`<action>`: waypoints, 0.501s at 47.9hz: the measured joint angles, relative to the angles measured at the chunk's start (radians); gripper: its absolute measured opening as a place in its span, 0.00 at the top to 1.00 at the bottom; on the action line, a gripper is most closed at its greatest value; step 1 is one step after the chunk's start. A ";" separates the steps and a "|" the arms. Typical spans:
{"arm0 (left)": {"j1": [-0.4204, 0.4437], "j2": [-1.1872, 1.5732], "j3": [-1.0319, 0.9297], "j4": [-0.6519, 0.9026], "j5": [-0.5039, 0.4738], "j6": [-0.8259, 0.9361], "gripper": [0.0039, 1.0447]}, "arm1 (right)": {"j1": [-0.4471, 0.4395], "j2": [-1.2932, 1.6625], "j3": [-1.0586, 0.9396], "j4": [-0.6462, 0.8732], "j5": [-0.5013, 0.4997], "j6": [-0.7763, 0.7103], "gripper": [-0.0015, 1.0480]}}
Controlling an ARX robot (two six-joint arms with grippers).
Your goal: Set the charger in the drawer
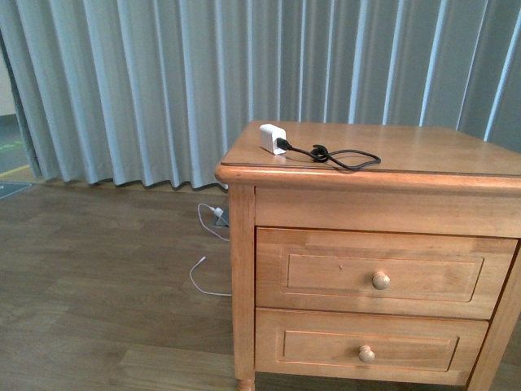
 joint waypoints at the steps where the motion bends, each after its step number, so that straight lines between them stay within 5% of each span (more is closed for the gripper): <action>1: 0.000 0.000 0.000 0.000 0.000 0.000 0.05 | 0.000 0.000 0.000 0.000 0.000 0.000 0.08; 24: 0.000 0.000 0.000 0.000 0.000 0.000 0.05 | 0.000 0.000 0.000 0.000 0.000 0.000 0.08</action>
